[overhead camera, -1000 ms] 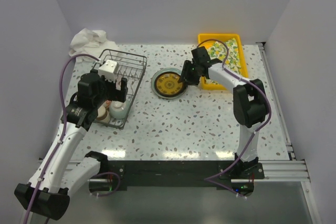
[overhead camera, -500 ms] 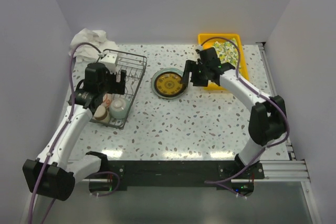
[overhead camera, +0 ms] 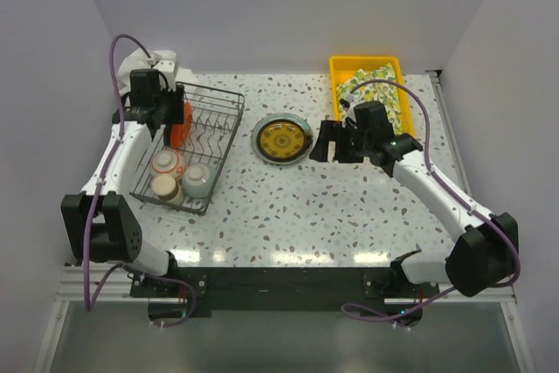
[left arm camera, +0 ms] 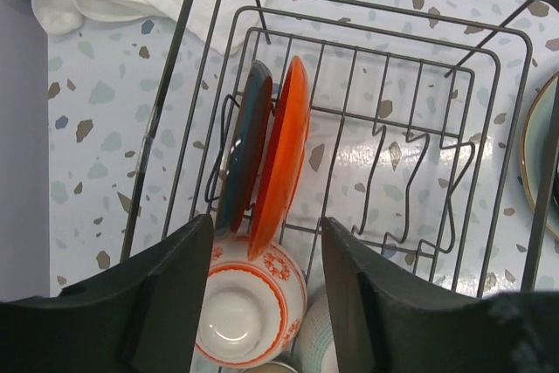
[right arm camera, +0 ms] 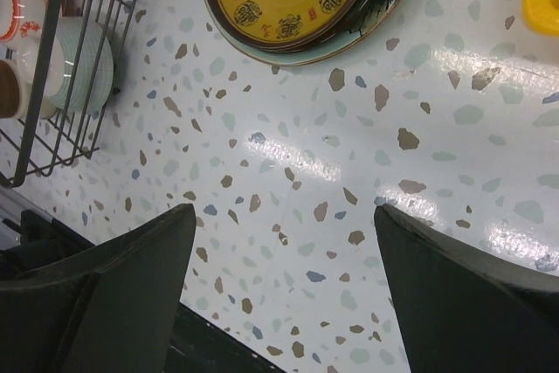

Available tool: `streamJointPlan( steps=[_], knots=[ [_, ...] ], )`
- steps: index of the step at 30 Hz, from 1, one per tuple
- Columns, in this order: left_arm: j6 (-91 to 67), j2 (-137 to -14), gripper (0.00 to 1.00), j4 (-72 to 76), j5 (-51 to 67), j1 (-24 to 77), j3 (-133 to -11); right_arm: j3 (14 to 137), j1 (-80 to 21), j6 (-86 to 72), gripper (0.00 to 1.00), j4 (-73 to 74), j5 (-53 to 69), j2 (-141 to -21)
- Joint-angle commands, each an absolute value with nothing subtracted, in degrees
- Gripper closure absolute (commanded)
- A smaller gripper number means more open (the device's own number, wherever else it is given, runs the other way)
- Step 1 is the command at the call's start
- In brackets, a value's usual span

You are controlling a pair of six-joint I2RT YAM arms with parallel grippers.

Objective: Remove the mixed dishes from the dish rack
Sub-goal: Pick up the plate from the dish rack.

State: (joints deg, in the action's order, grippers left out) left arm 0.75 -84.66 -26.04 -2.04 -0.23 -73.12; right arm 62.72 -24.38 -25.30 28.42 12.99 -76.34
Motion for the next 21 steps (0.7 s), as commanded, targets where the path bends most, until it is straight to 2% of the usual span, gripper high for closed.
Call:
streamJointPlan(
  steps=[1,8,14,21],
  knots=[
    [2.99,-88.93,0.45,-27.94,4.12,-2.72,-80.58,61.61,-24.52,-22.77,0.12,27.24,13.97,-73.22],
    [3.25,-93.07,0.55,-29.79,7.73,-3.43,-82.44,60.64,-24.52,-22.33,0.10,27.42,13.97,-72.68],
    [3.60,-95.62,0.61,-30.85,9.23,-3.60,-83.93,60.21,-24.52,-23.03,0.02,26.81,15.03,-72.95],
    [4.04,-97.82,0.67,-31.73,8.44,-3.69,-85.16,59.33,-24.52,-23.99,0.02,25.58,16.00,-72.95]
  ],
)
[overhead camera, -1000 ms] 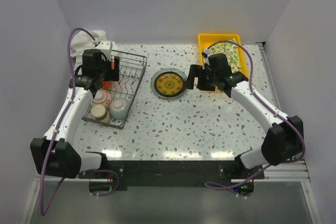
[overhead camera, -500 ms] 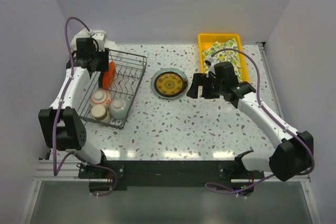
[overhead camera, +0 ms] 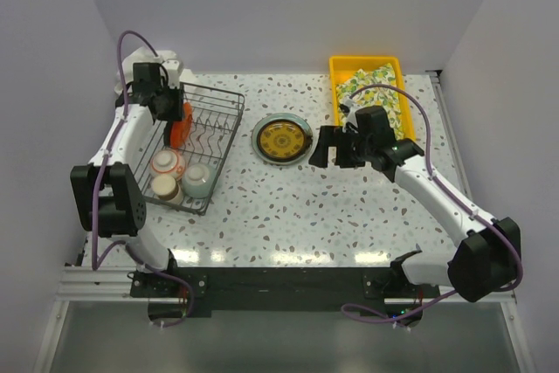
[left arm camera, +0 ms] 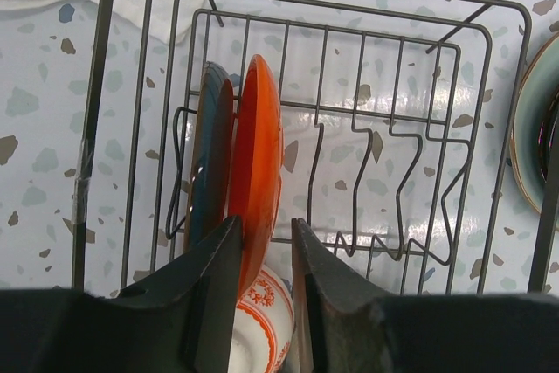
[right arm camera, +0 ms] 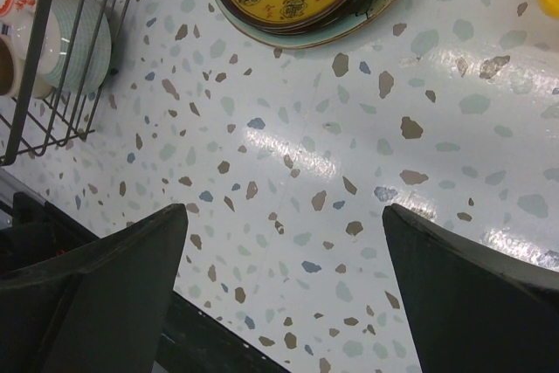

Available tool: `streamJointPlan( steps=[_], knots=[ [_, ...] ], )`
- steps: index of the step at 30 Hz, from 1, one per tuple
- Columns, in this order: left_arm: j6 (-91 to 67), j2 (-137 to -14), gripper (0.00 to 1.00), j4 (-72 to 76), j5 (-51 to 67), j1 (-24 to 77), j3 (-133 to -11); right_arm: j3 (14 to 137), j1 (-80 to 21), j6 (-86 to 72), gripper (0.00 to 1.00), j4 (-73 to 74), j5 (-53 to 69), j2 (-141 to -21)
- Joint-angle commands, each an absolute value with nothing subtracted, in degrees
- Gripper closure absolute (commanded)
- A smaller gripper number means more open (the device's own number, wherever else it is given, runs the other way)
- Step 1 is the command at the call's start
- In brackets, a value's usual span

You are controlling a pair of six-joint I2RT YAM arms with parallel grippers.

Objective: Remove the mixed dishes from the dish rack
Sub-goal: Pick up the plate from the dish rack.

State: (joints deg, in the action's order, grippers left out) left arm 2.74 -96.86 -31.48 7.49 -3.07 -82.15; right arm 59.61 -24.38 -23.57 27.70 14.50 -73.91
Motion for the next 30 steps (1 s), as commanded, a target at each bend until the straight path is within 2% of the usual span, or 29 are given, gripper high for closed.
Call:
streamJointPlan(
  steps=[1,4,15,18,27,30],
  knots=[
    [4.04,-98.00,0.69,-31.90,8.52,-3.78,-85.25,59.24,-24.52,-23.99,0.02,25.58,15.74,-72.86],
    [4.13,-98.70,0.73,-32.08,8.87,-4.04,-85.95,59.06,-24.52,-23.91,0.02,25.75,15.47,-72.51],
    [3.78,-102.57,0.74,-34.63,14.06,-5.71,-88.94,58.62,-24.52,-23.82,0.02,26.10,14.50,-72.33],
    [3.43,-103.35,0.78,-34.72,16.34,-6.24,-89.38,58.71,-24.52,-23.82,0.02,26.10,14.68,-72.51],
    [1.50,-102.31,0.98,-35.25,23.63,-9.66,-90.70,58.36,-24.61,-23.73,0.02,26.28,14.24,-72.33],
    [0.53,-101.25,1.00,-35.42,27.32,-11.33,-91.05,58.27,-24.52,-24.08,0.02,26.37,14.24,-72.42]
  ],
)
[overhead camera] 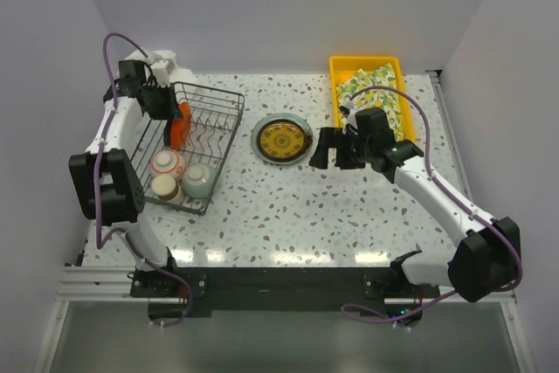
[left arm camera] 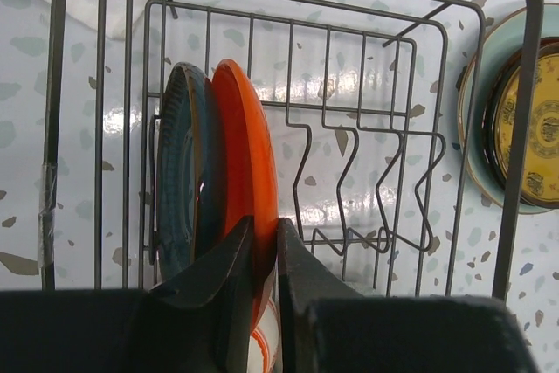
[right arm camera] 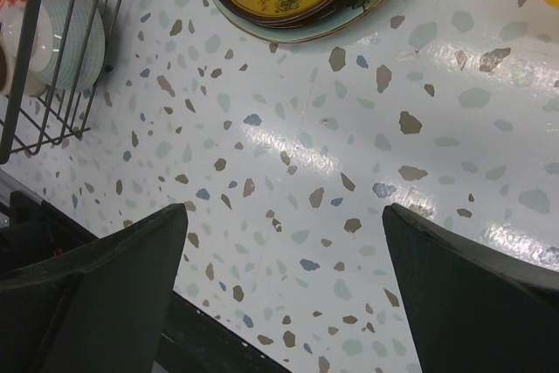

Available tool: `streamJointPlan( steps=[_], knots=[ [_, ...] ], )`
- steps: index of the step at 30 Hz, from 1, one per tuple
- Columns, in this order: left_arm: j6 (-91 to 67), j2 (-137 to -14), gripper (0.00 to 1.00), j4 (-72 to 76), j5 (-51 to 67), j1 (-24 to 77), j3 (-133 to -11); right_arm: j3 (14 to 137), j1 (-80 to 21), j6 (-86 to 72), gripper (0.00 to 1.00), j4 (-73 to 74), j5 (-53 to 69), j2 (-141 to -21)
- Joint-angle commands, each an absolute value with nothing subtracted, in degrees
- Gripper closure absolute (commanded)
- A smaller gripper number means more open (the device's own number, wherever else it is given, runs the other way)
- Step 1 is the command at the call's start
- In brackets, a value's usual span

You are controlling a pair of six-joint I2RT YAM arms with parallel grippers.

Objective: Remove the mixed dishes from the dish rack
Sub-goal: Pick up the plate from the dish rack.

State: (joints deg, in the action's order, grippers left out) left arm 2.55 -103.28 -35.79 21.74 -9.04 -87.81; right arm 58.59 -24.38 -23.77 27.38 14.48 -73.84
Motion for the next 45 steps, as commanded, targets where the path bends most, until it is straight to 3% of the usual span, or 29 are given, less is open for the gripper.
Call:
streamJointPlan(
  steps=[1,9,17,29,35,45],
  knots=[
    [0.44,-100.99,1.00,-35.59,29.42,-12.29,-91.23,58.27,-24.52,-24.08,0.02,26.37,14.24,-72.51],
    [-2.90,-98.26,1.00,-37.70,38.31,-15.21,-94.21,58.19,-24.61,-24.70,0.02,26.10,13.98,-72.25],
    [-1.32,-95.45,1.00,-41.48,38.58,-15.21,-97.64,57.48,-24.52,-25.31,0.02,25.58,14.15,-71.90],
    [-4.66,-87.37,1.00,-37.18,44.91,-13.10,-90.79,57.66,-24.52,-26.45,0.02,24.61,15.29,-72.07],
    [-2.82,-84.91,1.00,-38.67,42.46,-5.03,-90.35,57.48,-24.61,-27.60,0.02,24.00,16.08,-71.98],
    [8.60,-75.61,1.00,-37.45,27.44,12.55,-84.40,59.85,-24.43,-35.14,0.03,25.05,17.57,-72.33]
  ],
)
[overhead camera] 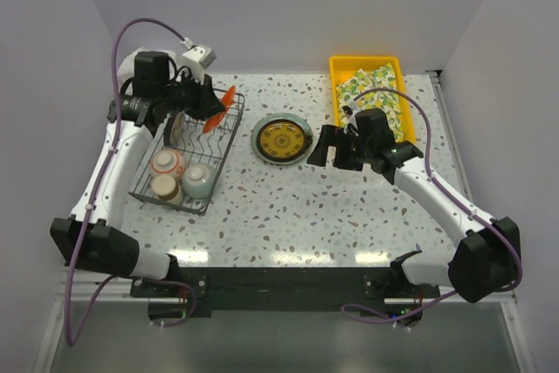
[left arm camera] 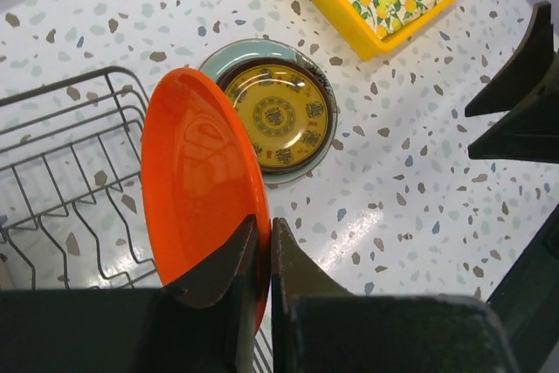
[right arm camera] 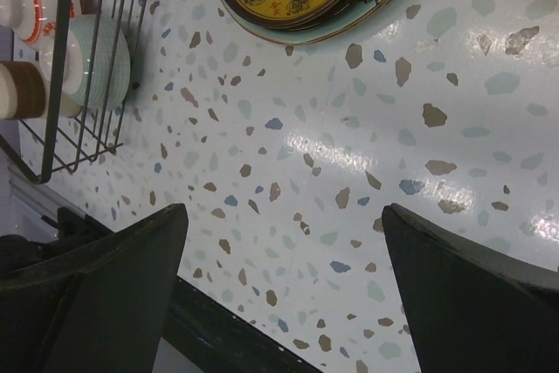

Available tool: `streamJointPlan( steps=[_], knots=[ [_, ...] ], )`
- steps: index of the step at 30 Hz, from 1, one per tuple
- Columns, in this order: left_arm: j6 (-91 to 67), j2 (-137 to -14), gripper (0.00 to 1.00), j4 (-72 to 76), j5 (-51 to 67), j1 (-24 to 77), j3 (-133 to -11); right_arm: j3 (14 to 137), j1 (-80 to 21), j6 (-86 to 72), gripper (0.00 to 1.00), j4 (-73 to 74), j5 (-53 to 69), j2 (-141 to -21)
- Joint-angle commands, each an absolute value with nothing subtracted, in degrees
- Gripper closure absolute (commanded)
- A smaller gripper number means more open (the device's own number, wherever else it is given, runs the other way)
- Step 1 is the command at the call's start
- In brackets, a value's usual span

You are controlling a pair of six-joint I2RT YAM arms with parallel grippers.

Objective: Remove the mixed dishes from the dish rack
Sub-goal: Pick up the plate from the dish rack, then place the plate at the center of the board.

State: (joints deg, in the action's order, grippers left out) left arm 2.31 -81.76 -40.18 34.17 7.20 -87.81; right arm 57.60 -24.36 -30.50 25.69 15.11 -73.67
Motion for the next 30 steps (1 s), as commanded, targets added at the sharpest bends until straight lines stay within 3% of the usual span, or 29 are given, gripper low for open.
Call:
streamJointPlan(
  steps=[1,13,20,30],
  knots=[
    [9.40,-74.45,1.00,-35.88,26.55,13.87,-83.07,60.55,-24.43,-35.94,0.03,24.87,17.84,-72.33],
    [16.96,-62.75,1.00,-25.32,10.30,38.20,-65.05,67.23,-24.52,-43.50,0.05,24.00,19.86,-72.51],
    [20.47,-65.73,1.00,-20.31,-4.90,50.26,-62.93,68.20,-24.43,-47.37,0.10,21.10,22.32,-73.65],
    [25.75,-74.00,1.00,-16.35,-13.53,59.50,-65.13,68.29,-24.52,-48.43,0.20,20.92,25.14,-76.11]
  ],
)
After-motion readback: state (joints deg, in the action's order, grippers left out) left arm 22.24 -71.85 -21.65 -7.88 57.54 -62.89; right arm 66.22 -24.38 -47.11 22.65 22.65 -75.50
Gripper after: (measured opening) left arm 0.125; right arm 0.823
